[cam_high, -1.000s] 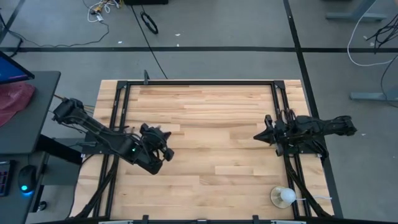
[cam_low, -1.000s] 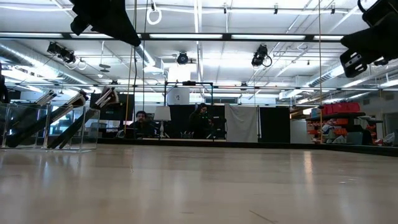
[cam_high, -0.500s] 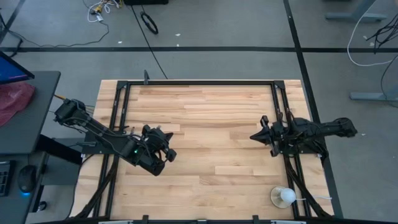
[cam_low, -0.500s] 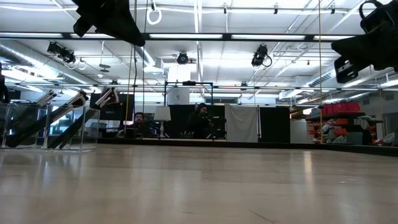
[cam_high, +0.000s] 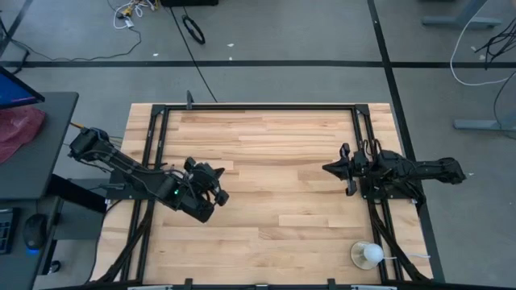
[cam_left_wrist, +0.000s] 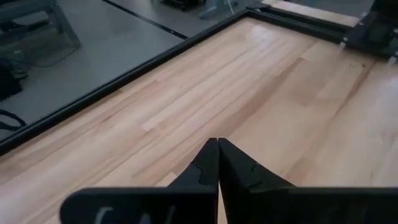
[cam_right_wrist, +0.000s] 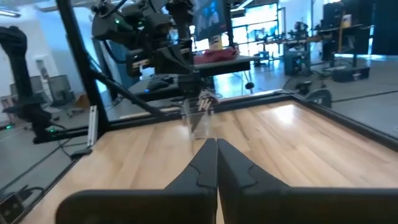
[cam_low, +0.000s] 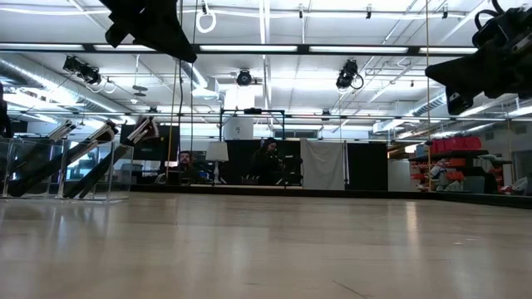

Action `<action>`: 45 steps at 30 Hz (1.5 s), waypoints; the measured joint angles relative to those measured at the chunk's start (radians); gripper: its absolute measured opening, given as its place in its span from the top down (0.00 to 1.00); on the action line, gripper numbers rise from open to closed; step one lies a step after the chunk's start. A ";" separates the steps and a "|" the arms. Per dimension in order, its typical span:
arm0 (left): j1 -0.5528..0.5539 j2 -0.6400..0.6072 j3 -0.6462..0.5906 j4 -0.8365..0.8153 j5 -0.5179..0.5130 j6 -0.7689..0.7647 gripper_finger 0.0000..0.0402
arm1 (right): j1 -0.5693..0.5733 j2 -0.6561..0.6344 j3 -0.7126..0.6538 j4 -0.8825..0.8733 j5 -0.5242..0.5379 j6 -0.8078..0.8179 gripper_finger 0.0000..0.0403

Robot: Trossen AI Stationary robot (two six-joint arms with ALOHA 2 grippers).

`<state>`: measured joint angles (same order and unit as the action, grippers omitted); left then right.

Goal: Put items in baskets/containers
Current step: Return to Home Position

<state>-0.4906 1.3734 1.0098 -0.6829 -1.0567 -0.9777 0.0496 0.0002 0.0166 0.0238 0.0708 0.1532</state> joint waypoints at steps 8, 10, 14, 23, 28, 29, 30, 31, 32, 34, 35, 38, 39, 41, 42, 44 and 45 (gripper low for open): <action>0.200 -0.124 -0.279 0.594 0.346 0.446 1.00 | -0.022 0.003 0.000 0.000 -0.005 -0.057 0.98; 0.265 -0.151 -0.360 0.808 0.518 0.604 1.00 | -0.022 0.003 0.000 -0.001 -0.005 -0.057 0.97; 0.413 -0.252 -0.468 0.966 0.763 0.745 1.00 | -0.022 0.003 0.000 -0.001 -0.010 -0.057 0.95; 0.486 -0.738 -0.691 0.957 0.892 0.763 1.00 | -0.022 0.004 0.001 -0.001 -0.009 -0.058 0.94; 0.466 -0.977 -0.801 0.955 0.891 0.808 1.00 | -0.022 0.004 0.001 -0.001 -0.008 -0.058 0.94; 0.464 -1.018 -0.822 0.954 0.893 0.815 1.00 | -0.022 0.004 0.001 -0.001 -0.008 -0.058 0.94; 0.465 -1.051 -0.843 0.952 0.902 0.825 1.00 | -0.022 0.004 0.001 -0.001 -0.008 -0.058 0.94; 0.465 -1.081 -0.859 0.951 0.916 0.831 1.00 | -0.022 0.004 0.001 -0.001 -0.008 -0.058 0.94; 0.465 -1.113 -0.876 0.951 0.937 0.833 1.00 | -0.022 0.004 0.001 -0.001 -0.008 -0.058 0.94; 0.466 -1.176 -0.906 0.945 0.969 0.844 1.00 | -0.022 0.004 0.001 -0.001 -0.008 -0.058 0.94; 0.466 -1.204 -0.918 0.945 0.984 0.851 1.00 | -0.022 0.004 0.001 -0.001 -0.008 -0.058 0.94; 0.466 -1.291 -0.941 0.886 0.999 0.860 1.00 | -0.022 0.004 0.001 -0.001 -0.008 -0.058 0.94; 0.466 -1.317 -0.941 0.849 0.999 0.860 1.00 | -0.022 0.004 0.001 -0.001 -0.008 -0.058 0.94; 0.466 -1.369 -0.941 0.787 0.999 0.860 1.00 | -0.022 0.004 0.001 -0.001 -0.008 -0.058 0.94; 0.466 -1.374 -0.940 0.768 0.998 0.864 1.00 | -0.022 0.004 0.001 -0.001 -0.008 -0.058 0.94; 0.467 -1.372 -0.941 0.751 0.985 0.881 1.00 | -0.022 0.004 0.001 -0.001 -0.008 -0.058 0.94; 0.468 -1.371 -0.941 0.751 0.970 0.888 1.00 | -0.022 0.004 0.001 -0.001 -0.008 -0.058 0.94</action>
<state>-0.0227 0.0027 0.0687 0.0678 -0.0868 -0.0900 0.0273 0.0044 0.0174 0.0231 0.0628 0.0950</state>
